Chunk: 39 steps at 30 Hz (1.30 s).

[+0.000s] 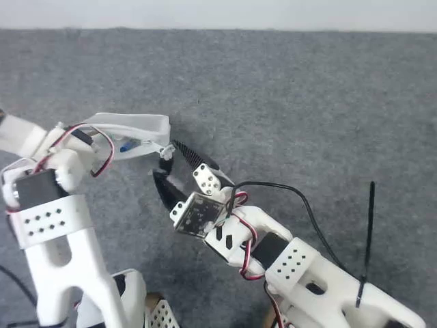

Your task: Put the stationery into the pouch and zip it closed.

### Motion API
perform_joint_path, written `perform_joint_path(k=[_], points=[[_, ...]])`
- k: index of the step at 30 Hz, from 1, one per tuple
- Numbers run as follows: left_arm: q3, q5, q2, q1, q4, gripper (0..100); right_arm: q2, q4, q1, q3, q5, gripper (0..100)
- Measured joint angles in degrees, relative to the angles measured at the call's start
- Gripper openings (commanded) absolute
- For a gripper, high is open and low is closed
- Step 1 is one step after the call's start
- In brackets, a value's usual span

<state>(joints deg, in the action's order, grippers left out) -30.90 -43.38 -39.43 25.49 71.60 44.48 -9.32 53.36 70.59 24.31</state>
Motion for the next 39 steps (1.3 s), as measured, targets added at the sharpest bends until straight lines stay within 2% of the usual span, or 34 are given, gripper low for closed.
perform_joint_path(k=[6, 11, 17, 22, 39], points=[[0.0, 0.0, 0.0, 1.3, 0.0, 1, -4.2, 0.3, 0.4, -2.1, -0.4, 22.7], [0.0, 0.0, 0.0, 1.5, 0.0, 1, -10.5, 0.3, 0.4, -5.5, -4.9, 22.7], [0.0, 0.0, 0.0, 1.5, 0.0, 1, -18.4, 0.3, 0.3, -9.1, -6.2, 20.0], [0.0, 0.0, 0.0, 1.5, 0.0, 1, -18.5, 0.3, 0.3, -9.1, -6.2, 12.7], [0.0, 0.0, -0.1, 1.5, 0.0, 1, -15.6, 0.4, -0.2, -9.4, -6.2, 12.4]])
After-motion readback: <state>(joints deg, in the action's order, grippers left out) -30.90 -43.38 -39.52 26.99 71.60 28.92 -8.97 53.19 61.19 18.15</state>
